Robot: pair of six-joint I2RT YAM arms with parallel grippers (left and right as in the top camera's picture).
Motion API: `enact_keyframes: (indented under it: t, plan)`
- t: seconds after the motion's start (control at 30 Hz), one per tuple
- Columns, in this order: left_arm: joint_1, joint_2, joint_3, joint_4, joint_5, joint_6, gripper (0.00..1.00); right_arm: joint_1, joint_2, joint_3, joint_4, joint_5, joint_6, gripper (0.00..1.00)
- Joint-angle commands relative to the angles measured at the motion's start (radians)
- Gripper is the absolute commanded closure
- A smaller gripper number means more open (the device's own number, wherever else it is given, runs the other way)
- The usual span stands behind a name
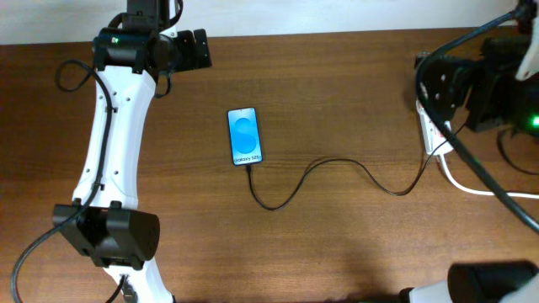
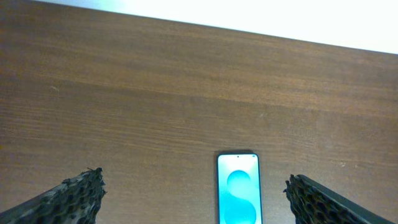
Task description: Plug charger to phone and switch on socket
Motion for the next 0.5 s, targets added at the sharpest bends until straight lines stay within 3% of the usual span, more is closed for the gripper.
enact_keyframes:
  t: [0.0,0.13,0.37,0.47]
  plan:
    - [0.000,0.006,-0.007,0.002,-0.008,-0.002,0.01,0.020,-0.098,-0.224,0.120,0.111,-0.006,0.02]
    - [0.000,0.006,-0.007,0.002,-0.008,-0.002,0.01,0.019,-0.307,-0.637,0.435,0.112,-0.006,0.02]
    - [0.000,0.006,-0.007,0.002,-0.008,-0.002,0.01,-0.047,-0.875,-1.707,1.228,0.100,-0.006,0.02]
    - [0.000,0.006,-0.007,0.002,-0.008,-0.002,0.01,-0.072,-1.090,-2.069,1.489,0.100,-0.006,0.02]
